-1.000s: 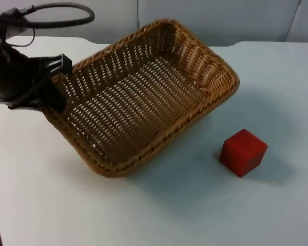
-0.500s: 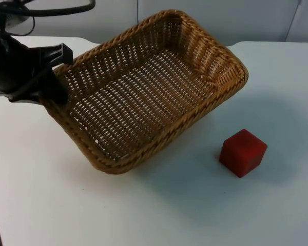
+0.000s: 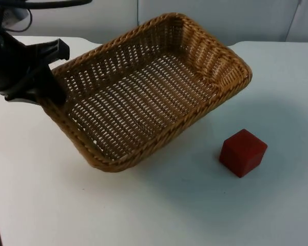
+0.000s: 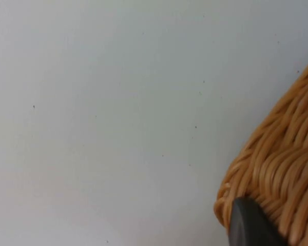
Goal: Pick up the basket with the left hand and place the cube into the basket with the right hand.
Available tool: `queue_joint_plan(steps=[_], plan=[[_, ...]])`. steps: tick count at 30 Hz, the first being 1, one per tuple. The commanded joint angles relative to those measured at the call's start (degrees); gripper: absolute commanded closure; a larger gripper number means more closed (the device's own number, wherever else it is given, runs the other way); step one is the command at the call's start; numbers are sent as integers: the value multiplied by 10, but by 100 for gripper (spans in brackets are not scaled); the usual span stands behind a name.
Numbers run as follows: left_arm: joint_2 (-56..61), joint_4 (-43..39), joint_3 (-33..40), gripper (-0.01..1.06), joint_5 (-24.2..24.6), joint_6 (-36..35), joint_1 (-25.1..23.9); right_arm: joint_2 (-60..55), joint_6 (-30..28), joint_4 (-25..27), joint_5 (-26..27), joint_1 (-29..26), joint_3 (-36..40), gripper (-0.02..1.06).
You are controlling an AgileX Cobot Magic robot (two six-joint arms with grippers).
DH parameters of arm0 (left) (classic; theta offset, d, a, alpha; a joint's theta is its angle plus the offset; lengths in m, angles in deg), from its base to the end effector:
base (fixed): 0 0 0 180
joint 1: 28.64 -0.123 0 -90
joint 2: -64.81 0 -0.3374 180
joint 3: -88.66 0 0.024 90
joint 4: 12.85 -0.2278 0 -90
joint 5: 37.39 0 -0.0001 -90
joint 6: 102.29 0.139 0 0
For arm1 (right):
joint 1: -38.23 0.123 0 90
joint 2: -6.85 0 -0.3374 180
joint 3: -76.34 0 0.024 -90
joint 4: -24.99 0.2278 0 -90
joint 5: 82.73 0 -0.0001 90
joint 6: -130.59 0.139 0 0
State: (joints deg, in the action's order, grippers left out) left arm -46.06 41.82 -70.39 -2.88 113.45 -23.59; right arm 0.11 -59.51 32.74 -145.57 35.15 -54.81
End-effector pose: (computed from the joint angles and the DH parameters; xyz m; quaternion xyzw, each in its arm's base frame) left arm 0.3538 -0.0958 0.1939 -0.0157 0.9469 -0.2645 0.1822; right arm -0.0382 0.0188 0.2458 -0.0567 0.8553 0.0084 0.5150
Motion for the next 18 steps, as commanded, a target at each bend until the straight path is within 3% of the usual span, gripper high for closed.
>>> queue_joint_plan(steps=[1, 5, 18], plan=[[12, -2, -16, 105, 35, -30, -11, 2, -1, 2, 5, -4, 3, 105], [12, -29, -40, 105, 74, -66, -29, 2, -1, 2, 5, -4, 3, 105], [13, -30, -40, 105, 96, -89, -34, 2, -1, 2, 5, -4, 3, 105]])
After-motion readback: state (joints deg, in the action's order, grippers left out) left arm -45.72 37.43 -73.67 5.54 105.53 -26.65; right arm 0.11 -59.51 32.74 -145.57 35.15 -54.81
